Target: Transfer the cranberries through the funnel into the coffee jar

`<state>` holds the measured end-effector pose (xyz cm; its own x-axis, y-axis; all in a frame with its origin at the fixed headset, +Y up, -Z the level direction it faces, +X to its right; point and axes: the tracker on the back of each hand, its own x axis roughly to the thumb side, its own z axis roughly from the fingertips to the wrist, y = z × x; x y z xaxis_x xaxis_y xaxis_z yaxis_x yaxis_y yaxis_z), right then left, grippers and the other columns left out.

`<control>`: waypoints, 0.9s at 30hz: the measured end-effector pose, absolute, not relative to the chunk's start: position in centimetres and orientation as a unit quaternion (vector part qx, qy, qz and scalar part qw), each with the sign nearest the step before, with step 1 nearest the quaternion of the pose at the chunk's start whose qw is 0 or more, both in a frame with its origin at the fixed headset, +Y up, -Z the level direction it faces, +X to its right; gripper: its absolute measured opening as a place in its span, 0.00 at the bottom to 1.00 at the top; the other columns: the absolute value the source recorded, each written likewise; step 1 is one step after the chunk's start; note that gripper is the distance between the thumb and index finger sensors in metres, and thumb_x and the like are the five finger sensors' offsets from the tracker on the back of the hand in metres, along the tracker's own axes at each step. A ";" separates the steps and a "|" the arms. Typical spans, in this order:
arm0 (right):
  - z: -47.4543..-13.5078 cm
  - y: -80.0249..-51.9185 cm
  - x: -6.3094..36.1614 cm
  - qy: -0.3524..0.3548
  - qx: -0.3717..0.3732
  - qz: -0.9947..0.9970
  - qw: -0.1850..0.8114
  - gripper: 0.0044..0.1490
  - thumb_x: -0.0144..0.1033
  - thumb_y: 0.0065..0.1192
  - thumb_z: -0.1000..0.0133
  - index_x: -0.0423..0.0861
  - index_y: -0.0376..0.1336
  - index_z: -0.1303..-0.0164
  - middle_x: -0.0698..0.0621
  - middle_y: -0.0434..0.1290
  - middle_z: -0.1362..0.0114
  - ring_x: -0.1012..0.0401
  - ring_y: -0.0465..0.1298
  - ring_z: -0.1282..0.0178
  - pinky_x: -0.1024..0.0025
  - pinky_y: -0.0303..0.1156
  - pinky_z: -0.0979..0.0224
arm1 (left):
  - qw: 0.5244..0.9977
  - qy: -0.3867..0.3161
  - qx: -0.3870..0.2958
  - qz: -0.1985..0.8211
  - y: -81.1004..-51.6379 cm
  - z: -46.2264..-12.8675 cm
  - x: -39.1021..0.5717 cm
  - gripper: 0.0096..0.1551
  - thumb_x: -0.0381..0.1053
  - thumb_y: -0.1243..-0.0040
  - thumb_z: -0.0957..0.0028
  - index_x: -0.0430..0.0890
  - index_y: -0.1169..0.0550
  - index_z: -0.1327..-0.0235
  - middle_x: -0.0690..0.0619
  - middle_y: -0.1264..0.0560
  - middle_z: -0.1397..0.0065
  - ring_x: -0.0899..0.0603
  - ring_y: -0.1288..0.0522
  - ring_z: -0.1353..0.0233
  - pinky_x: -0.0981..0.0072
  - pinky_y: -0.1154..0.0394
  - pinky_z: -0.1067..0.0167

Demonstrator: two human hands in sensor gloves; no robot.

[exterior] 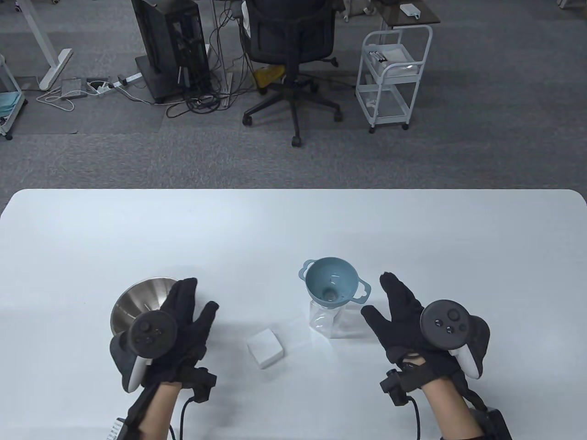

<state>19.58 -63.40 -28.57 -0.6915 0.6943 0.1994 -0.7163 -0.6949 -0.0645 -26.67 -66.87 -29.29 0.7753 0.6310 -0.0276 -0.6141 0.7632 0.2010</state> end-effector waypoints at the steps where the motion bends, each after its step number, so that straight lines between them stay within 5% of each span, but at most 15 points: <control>1: -28.1 -63.8 19.6 -0.071 0.089 0.915 0.387 0.56 0.64 0.60 0.44 0.38 0.47 0.20 0.36 0.57 0.16 0.37 0.63 0.21 0.43 0.62 0.26 | 0.937 0.074 0.091 0.328 -67.0 -29.4 -28.0 0.45 0.68 0.48 0.42 0.46 0.39 0.17 0.40 0.43 0.12 0.24 0.39 0.17 0.32 0.39 0.26; 16: -25.3 -69.2 20.0 -0.065 0.113 0.907 0.399 0.57 0.65 0.60 0.45 0.38 0.47 0.20 0.35 0.58 0.16 0.37 0.64 0.21 0.44 0.63 0.26 | 0.930 0.280 0.032 0.237 -72.2 -30.0 -37.7 0.49 0.65 0.43 0.44 0.43 0.44 0.17 0.38 0.46 0.14 0.27 0.39 0.17 0.35 0.38 0.26; 27: -25.2 -70.4 19.7 -0.054 0.116 0.910 0.395 0.56 0.64 0.60 0.45 0.37 0.47 0.21 0.36 0.59 0.17 0.38 0.65 0.22 0.45 0.64 0.27 | 0.895 0.362 -0.030 0.260 -76.0 -30.2 -38.8 0.44 0.59 0.37 0.41 0.42 0.41 0.20 0.37 0.34 0.20 0.42 0.17 0.35 0.56 0.20 0.40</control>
